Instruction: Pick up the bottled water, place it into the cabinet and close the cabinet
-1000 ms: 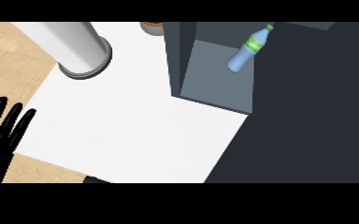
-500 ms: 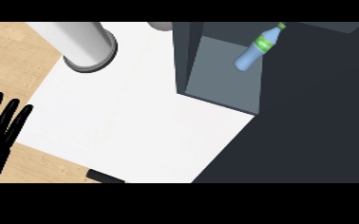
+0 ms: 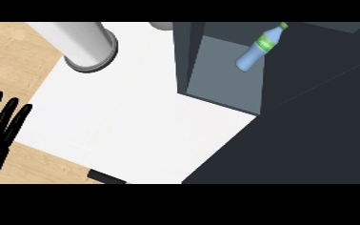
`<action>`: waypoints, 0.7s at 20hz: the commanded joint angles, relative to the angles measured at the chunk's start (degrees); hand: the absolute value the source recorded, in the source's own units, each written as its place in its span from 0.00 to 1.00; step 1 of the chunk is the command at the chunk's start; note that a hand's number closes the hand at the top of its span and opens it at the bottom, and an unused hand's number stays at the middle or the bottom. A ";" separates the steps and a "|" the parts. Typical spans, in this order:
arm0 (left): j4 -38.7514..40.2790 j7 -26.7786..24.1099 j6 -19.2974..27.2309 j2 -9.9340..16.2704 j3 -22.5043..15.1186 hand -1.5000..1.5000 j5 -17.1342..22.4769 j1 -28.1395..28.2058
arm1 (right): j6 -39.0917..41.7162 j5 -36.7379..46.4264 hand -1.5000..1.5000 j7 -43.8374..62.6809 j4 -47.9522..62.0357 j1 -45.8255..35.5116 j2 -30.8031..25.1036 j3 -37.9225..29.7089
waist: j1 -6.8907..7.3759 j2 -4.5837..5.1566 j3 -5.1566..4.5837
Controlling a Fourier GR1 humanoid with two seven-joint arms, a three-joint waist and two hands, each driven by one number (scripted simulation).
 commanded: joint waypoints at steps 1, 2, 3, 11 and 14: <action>0.80 -0.04 -0.55 0.37 0.50 0.00 -0.15 -0.51 | -2.97 1.08 1.00 5.88 3.53 -6.28 2.75 -0.58 | 0.27 -0.20 -0.03; 0.69 0.03 -0.50 0.07 0.27 0.00 0.14 -0.53 | -3.24 1.22 1.00 7.25 4.64 -7.42 3.25 -0.08 | 0.12 -0.44 -0.02; 0.66 0.22 -0.36 0.27 0.55 0.00 0.46 -0.37 | -3.41 1.27 1.00 8.56 5.48 -9.17 3.35 -1.10 | 0.25 -0.60 0.08; 2.54 0.40 -1.15 -0.44 0.22 0.00 1.23 -0.65 | -6.30 -0.08 1.00 15.92 16.52 -22.32 9.28 -4.21 | -0.75 -0.82 0.25; 2.66 0.67 -0.14 -0.03 0.92 0.00 1.02 -1.23 | -7.56 -1.08 1.00 19.33 21.60 -27.47 12.01 -4.82 | -1.08 -1.11 0.46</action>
